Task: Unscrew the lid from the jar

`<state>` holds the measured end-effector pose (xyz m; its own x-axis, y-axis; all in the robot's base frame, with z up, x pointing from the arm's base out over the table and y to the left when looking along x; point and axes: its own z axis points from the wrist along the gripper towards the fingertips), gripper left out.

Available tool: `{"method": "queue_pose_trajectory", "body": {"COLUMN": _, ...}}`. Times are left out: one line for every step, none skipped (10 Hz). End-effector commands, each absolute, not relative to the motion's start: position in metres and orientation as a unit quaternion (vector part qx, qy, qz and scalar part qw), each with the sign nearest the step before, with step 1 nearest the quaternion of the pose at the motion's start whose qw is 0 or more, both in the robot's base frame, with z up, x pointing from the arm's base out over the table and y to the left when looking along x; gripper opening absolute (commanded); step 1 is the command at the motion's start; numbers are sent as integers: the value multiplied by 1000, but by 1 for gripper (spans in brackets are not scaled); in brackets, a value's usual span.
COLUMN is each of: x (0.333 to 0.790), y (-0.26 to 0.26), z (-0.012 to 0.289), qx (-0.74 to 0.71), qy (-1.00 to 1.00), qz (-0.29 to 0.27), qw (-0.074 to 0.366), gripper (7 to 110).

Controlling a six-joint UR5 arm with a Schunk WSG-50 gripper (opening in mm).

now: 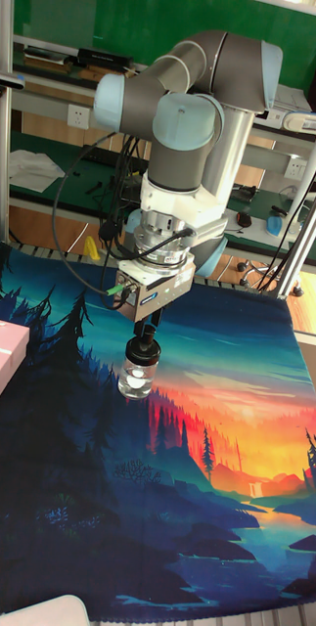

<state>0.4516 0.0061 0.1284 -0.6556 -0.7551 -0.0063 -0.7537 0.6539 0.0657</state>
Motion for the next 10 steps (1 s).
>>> {"method": "queue_pose_trajectory", "body": {"x": 455, "y": 12, "z": 127, "qx": 396, "qy": -917, "qz": -41, "qw": -2, "gripper": 22}}
{"method": "queue_pose_trajectory", "body": {"x": 456, "y": 12, "z": 126, "qx": 392, "qy": -919, "qz": -40, "qw": -3, "gripper": 22}}
{"method": "queue_pose_trajectory", "body": {"x": 457, "y": 13, "z": 124, "qx": 389, "qy": -920, "qz": -41, "qw": -5, "gripper": 22}}
{"method": "queue_pose_trajectory", "body": {"x": 458, "y": 12, "z": 121, "qx": 389, "qy": -920, "qz": -41, "qw": -6, "gripper": 22}}
{"method": "queue_pose_trajectory", "body": {"x": 459, "y": 9, "z": 123, "qx": 395, "qy": -918, "qz": -42, "qw": -5, "gripper": 22}}
{"method": "queue_pose_trajectory", "body": {"x": 460, "y": 5, "z": 128, "qx": 398, "qy": -916, "qz": -41, "qw": -3, "gripper": 22}}
{"method": "queue_pose_trajectory", "body": {"x": 459, "y": 4, "z": 131, "qx": 397, "qy": -917, "qz": -39, "qw": -2, "gripper": 22}}
{"method": "queue_pose_trajectory", "body": {"x": 460, "y": 5, "z": 131, "qx": 393, "qy": -919, "qz": -41, "qw": -4, "gripper": 22}}
{"method": "queue_pose_trajectory", "body": {"x": 461, "y": 6, "z": 131, "qx": 392, "qy": -919, "qz": -40, "qw": -6, "gripper": 22}}
{"method": "queue_pose_trajectory", "body": {"x": 463, "y": 8, "z": 129, "qx": 389, "qy": -920, "qz": -42, "qw": -9, "gripper": 22}}
